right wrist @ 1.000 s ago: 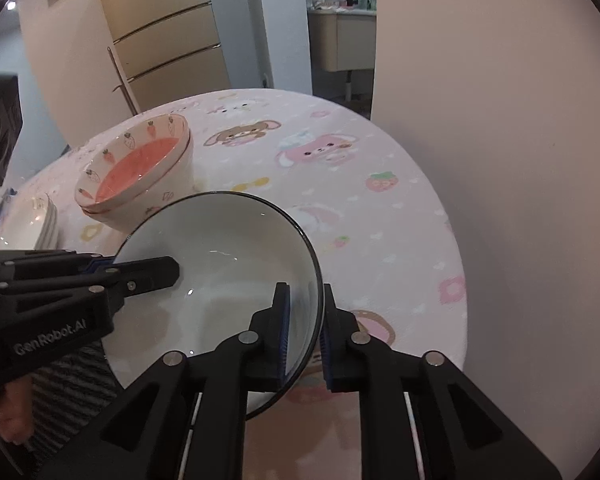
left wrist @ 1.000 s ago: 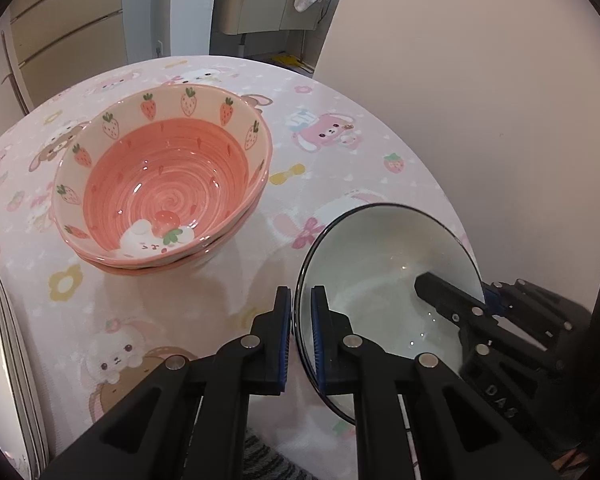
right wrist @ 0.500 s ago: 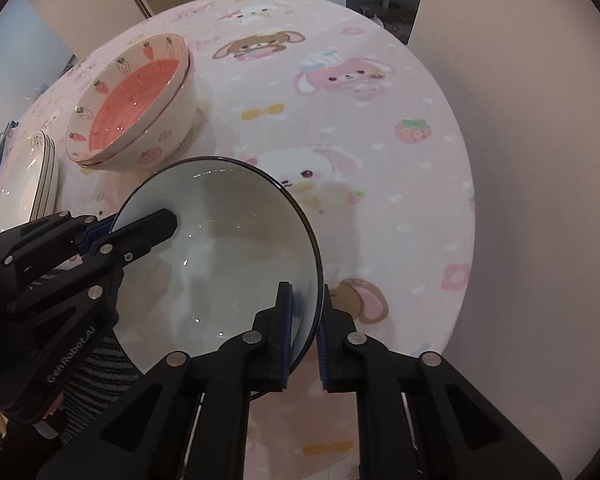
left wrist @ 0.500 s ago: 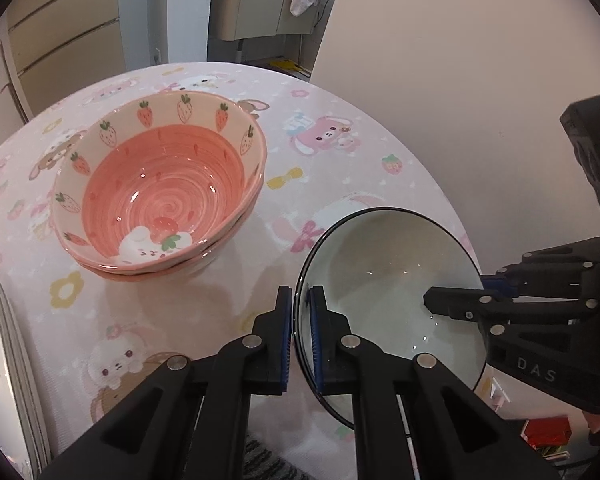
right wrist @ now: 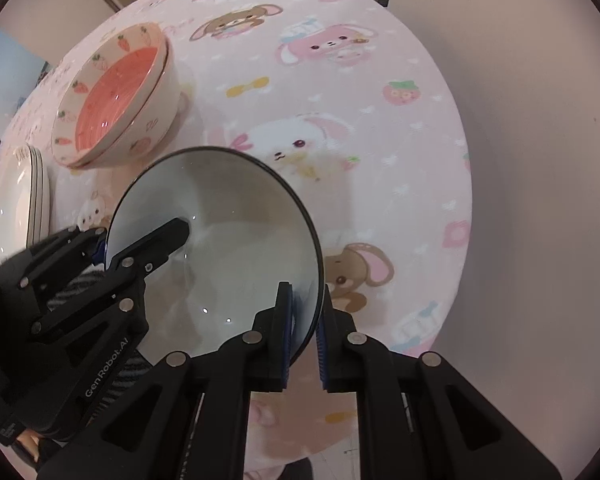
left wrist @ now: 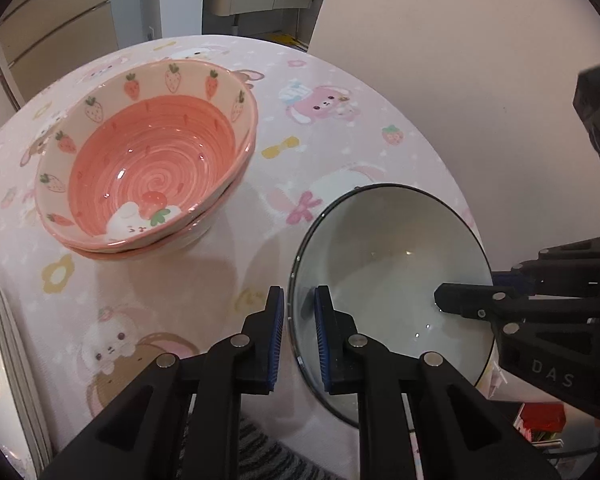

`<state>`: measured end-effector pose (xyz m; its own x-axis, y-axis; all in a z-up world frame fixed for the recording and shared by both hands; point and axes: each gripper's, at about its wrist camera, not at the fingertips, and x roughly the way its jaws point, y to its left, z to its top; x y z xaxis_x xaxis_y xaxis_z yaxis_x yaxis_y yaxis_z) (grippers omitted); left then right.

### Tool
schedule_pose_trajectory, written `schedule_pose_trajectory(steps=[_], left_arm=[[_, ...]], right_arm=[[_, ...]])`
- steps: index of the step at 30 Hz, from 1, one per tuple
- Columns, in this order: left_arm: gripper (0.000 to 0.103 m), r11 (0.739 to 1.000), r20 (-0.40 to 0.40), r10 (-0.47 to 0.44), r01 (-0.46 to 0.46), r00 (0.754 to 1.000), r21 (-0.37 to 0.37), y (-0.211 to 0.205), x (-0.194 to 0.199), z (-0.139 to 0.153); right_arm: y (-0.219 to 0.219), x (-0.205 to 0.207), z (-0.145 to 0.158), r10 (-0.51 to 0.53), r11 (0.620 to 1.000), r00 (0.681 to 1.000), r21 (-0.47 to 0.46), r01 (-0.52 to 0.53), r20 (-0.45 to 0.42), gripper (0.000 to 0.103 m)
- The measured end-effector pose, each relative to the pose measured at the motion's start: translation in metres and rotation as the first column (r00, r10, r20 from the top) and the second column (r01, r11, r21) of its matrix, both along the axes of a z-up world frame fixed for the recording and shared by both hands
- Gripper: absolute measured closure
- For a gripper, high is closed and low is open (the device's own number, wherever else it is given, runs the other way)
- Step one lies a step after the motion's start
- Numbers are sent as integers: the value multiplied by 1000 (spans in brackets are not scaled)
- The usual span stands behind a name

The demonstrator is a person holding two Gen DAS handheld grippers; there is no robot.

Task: Organize plates and bowls
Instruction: 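Carry the white bowl with the right gripper over the nested pink bowls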

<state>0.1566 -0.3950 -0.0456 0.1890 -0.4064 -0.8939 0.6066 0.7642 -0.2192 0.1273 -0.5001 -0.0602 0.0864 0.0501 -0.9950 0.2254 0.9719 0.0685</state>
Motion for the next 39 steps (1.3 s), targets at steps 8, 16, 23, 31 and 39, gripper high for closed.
schedule_pose_trajectory(steps=[8,16,23,31,39], left_arm=[[94,999,12,5,-4,1000,-44,10,4,8],[94,993,76,55,-47,996,-110,24,7,31],[95,955,214,170,-107,962,-276,61,11,75],[95,902,266,292,-173,919,-395,108,35,98],[94,900,238,331,-229,913,-372,124,56,78]], right_arm=[[13,-8,14,24,997,998,-71,-20,54,93],[37,-7,51,74,982,988,-182,-48,139,94],[48,9,93,73,975,967,-220,-18,246,95],[82,39,144,111,971,897,-241,-5,428,96],[115,77,135,186,948,885,-316,-47,427,95]])
